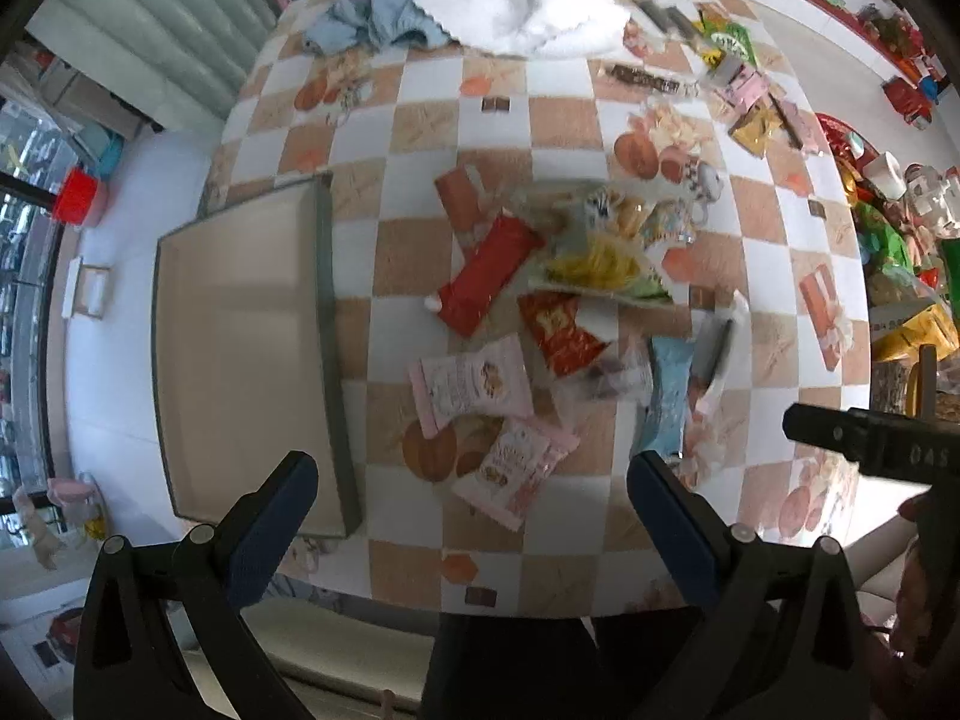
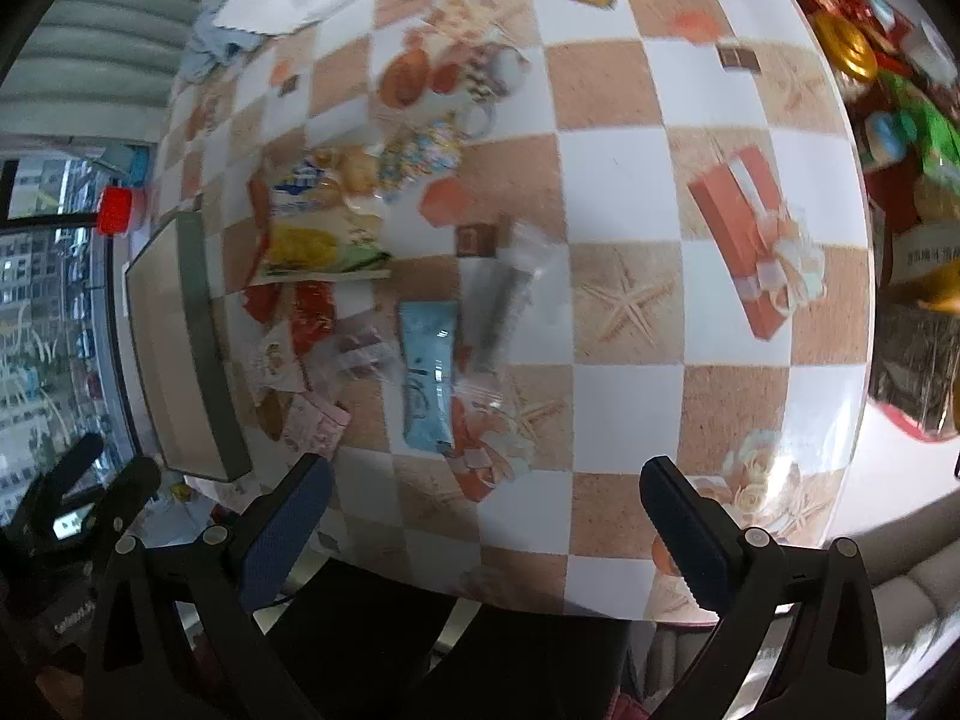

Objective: Organize snacks
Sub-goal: 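Move both tools toward the snack packets on the table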

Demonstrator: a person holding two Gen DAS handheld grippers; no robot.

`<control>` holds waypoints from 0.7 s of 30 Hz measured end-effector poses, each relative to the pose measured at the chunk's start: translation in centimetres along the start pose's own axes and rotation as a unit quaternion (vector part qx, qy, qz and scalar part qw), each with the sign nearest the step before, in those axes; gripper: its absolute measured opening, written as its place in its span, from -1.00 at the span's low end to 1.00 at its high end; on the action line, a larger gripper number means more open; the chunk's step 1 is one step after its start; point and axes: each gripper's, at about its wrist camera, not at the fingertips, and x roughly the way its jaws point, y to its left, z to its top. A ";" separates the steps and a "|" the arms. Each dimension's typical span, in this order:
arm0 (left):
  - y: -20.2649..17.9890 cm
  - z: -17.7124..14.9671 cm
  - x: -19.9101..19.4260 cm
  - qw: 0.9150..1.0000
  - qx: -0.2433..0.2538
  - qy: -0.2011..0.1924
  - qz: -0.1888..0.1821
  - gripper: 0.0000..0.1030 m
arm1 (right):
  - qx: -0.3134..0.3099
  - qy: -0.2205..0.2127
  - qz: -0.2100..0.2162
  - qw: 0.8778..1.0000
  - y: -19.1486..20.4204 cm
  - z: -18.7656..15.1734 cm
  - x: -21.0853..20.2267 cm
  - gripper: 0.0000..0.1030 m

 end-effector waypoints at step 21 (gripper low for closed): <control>0.4 -0.3 4.1 0.998 0.025 0.048 0.037 1.00 | 0.030 0.074 -0.028 0.996 -1.4 -0.4 4.9 1.00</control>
